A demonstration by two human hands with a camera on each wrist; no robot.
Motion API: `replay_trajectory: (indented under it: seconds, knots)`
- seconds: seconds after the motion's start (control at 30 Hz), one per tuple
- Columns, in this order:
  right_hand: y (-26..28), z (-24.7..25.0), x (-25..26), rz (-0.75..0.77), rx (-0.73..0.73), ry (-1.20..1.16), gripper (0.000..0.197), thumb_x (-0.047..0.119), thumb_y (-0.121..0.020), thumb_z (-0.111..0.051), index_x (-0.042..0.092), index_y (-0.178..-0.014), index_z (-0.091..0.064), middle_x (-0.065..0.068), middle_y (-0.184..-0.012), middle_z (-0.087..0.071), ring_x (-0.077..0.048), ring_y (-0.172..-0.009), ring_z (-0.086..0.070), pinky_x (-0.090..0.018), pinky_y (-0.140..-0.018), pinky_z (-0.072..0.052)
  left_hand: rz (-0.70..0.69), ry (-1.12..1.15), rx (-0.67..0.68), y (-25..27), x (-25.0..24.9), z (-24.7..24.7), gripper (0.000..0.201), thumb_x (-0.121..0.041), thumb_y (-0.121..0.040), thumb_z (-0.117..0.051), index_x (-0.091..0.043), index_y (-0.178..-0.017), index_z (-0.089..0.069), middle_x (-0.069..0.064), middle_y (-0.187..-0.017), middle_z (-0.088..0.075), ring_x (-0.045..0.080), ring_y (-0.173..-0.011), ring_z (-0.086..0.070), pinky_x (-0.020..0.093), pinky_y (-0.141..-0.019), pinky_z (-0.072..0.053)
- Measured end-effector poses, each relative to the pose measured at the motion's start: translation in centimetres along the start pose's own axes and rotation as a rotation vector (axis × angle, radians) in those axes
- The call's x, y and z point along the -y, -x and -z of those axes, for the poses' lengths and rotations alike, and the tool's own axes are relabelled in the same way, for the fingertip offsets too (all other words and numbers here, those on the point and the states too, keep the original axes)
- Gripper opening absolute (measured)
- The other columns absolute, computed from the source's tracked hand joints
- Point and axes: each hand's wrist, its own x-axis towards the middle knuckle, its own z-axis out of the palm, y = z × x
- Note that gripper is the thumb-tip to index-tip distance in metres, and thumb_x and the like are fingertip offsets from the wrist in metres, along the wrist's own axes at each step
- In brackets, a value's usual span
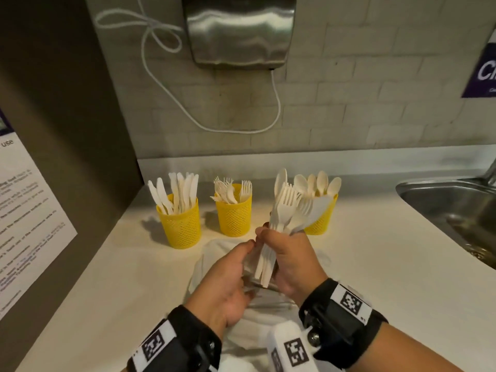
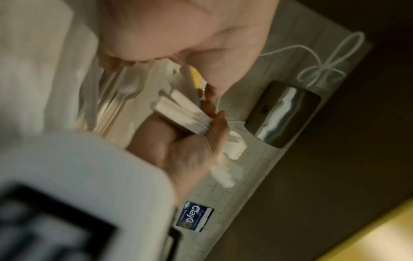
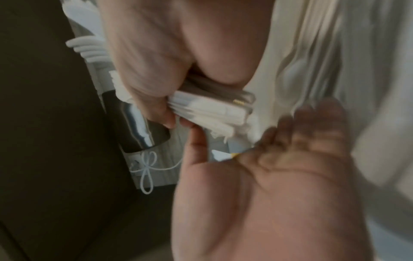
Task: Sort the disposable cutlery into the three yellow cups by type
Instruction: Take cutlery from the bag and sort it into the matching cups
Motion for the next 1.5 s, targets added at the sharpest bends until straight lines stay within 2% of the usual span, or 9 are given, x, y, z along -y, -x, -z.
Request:
replay_trajectory:
  seconds: [0.13,0.3,0.4,0.7,0.93,1.1,1.3,1.4,1.5]
  knots:
    - [-0.6,0.7,1.7,0.109,0.091,0.181,0.026,-0.009,-0.077,-0.061,0.017,-0.071,-0.062,0.003,-0.054,-0.053,-0.015,-0.054,-0.050,-0.029,-0.054,-0.043,-0.267,-0.179,-0.163,0.0,-1.3,0.2,0.036,-0.030,-0.088,-0.061,-0.018,-0.121,-0.056,-0.002,-0.098,-0.060,0.020,-0.089,-0.057,0.033,-0.075,-0.047]
    - [-1.2,0.3,1.5,0.175,0.200,0.539,0.025,0.010,-0.079,-0.063,0.018,-0.102,-0.067,-0.008,-0.093,-0.072,-0.020,-0.090,-0.069,-0.041,-0.082,-0.058,-0.512,-0.454,-0.027,-0.2,-2.8,-1.3,0.026,-0.020,-0.078,-0.073,-0.019,-0.103,-0.065,-0.007,-0.079,-0.064,-0.003,-0.058,-0.056,0.009,-0.049,-0.040]
    - [-1.0,1.1,1.7,0.085,0.272,0.482,0.042,-0.010,-0.077,-0.063,0.013,-0.113,-0.064,-0.013,-0.104,-0.072,-0.024,-0.099,-0.068,-0.033,-0.082,-0.057,-0.493,-0.419,0.012,-0.8,-3.0,-1.1,0.023,-0.011,-0.081,-0.070,-0.013,-0.103,-0.064,-0.007,-0.071,-0.063,-0.007,-0.044,-0.053,0.005,-0.042,-0.037]
    - [-1.2,2.3,1.1,-0.299,0.199,0.059,0.022,0.002,-0.093,-0.049,0.005,-0.108,-0.065,-0.014,-0.075,-0.069,-0.019,-0.062,-0.066,-0.026,-0.054,-0.053,-0.311,-0.270,-0.019,-2.7,-2.9,0.5,0.008,-0.010,-0.090,-0.059,-0.008,-0.094,-0.065,0.003,-0.071,-0.059,0.005,-0.049,-0.046,0.014,-0.039,-0.033]
    - [-1.5,2.7,0.6,-0.332,0.155,0.053,0.034,-0.009,-0.087,-0.047,0.002,-0.115,-0.063,-0.025,-0.089,-0.068,-0.034,-0.079,-0.067,-0.044,-0.079,-0.055,-0.312,-0.321,-0.023,-3.2,-2.5,0.8,0.009,-0.008,-0.089,-0.059,-0.014,-0.093,-0.065,-0.002,-0.062,-0.054,0.006,-0.052,-0.044,0.015,-0.045,-0.040]
    - [-1.4,2.5,0.6,-0.282,0.194,0.153,0.038,-0.012,-0.084,-0.052,0.009,-0.112,-0.066,-0.024,-0.095,-0.071,-0.037,-0.090,-0.069,-0.045,-0.080,-0.056,-0.403,-0.510,-0.052,-3.3,-2.5,0.6,0.014,-0.014,-0.085,-0.067,-0.025,-0.093,-0.064,-0.008,-0.060,-0.060,0.004,-0.050,-0.045,0.018,-0.047,-0.041]
    - [-1.5,3.0,0.8,-0.332,0.052,0.001,0.021,-0.009,-0.087,-0.053,0.006,-0.097,-0.062,-0.016,-0.072,-0.066,-0.029,-0.067,-0.066,-0.051,-0.070,-0.058,-0.513,-0.700,-0.108,-3.1,-4.5,1.3,0.006,-0.016,-0.087,-0.064,-0.021,-0.083,-0.063,0.005,-0.069,-0.060,0.011,-0.054,-0.050,0.027,-0.058,-0.047]
    - [-2.4,4.5,1.4,-0.330,-0.104,-0.062,0.019,-0.009,-0.087,-0.053,0.008,-0.096,-0.054,-0.010,-0.065,-0.055,-0.019,-0.051,-0.057,-0.036,-0.050,-0.054,-0.604,-0.610,-0.160,-3.5,-8.0,2.3,0.006,-0.016,-0.087,-0.064,-0.018,-0.083,-0.066,0.010,-0.077,-0.065,0.018,-0.065,-0.056,0.041,-0.074,-0.052]
    - [-2.8,5.2,1.7,-0.279,-0.146,-0.093,0.022,-0.008,-0.086,-0.055,0.009,-0.100,-0.054,-0.008,-0.064,-0.056,-0.016,-0.053,-0.058,-0.034,-0.053,-0.054,-0.799,-0.580,-0.304,-4.8,-11.6,2.3,0.008,-0.022,-0.087,-0.065,-0.016,-0.092,-0.068,0.002,-0.089,-0.071,0.017,-0.079,-0.065,0.033,-0.077,-0.054]
